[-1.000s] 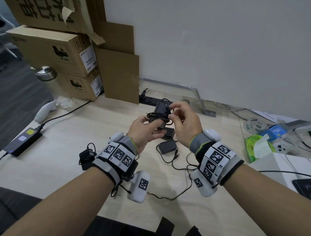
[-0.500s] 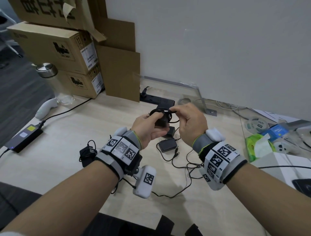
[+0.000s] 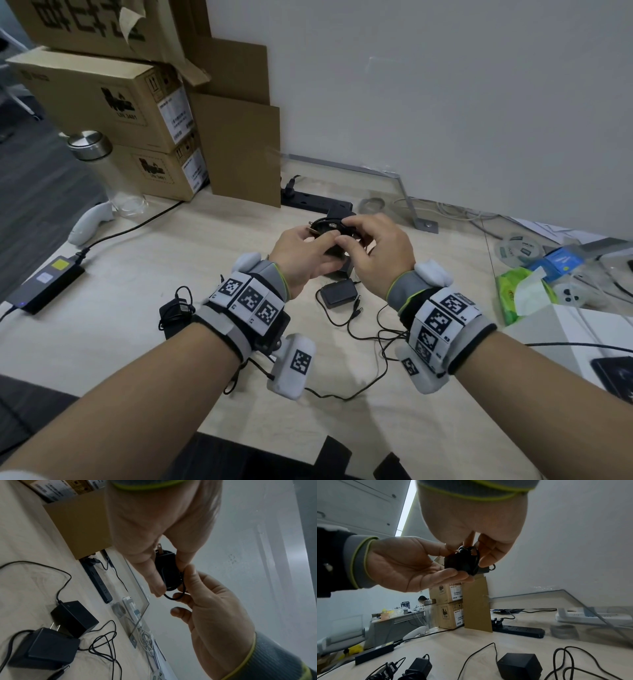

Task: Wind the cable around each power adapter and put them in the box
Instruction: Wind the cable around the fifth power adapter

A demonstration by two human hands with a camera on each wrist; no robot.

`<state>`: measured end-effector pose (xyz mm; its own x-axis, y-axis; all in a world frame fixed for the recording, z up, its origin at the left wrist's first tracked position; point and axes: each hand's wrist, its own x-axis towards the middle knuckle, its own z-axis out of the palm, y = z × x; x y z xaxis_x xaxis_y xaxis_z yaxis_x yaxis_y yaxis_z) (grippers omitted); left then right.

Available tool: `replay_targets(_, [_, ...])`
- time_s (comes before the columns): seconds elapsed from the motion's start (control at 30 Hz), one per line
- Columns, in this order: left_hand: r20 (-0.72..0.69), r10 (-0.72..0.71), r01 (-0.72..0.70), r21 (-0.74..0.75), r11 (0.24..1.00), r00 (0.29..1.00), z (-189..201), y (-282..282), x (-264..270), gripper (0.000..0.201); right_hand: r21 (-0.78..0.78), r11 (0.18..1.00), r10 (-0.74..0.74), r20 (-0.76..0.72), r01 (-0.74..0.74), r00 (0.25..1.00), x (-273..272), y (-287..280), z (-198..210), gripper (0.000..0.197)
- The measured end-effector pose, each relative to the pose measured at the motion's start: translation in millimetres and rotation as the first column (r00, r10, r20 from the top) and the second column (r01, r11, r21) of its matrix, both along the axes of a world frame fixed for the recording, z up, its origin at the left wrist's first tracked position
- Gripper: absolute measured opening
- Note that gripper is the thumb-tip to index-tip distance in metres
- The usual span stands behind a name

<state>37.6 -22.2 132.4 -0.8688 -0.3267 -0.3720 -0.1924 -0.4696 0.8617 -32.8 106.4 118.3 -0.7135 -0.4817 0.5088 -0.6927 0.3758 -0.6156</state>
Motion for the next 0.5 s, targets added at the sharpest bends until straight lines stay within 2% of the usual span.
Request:
replay_targets(0.2, [-0.053,-0.113,0.114,0.030,0.993,0.992,-2,-11,6,0.031,0.146,0.977,0.170,-0.104,-0.154,0.980,-6,3,3,0.039])
replay_targets(0.43, [-0.013,-0.132,0.132,-0.036,0.991,0.991,-6,-17,10,0.019,0.358,0.916,0.231,-0.105,-0.180,0.967,-4,-6,11,0.045])
replay_targets(0.5, [0.017,-0.123,0.124,-0.063,0.990,0.992,-9,-18,12,0.024,0.382,0.907,0.236,-0.105,-0.180,0.966,-2,-9,12,0.046])
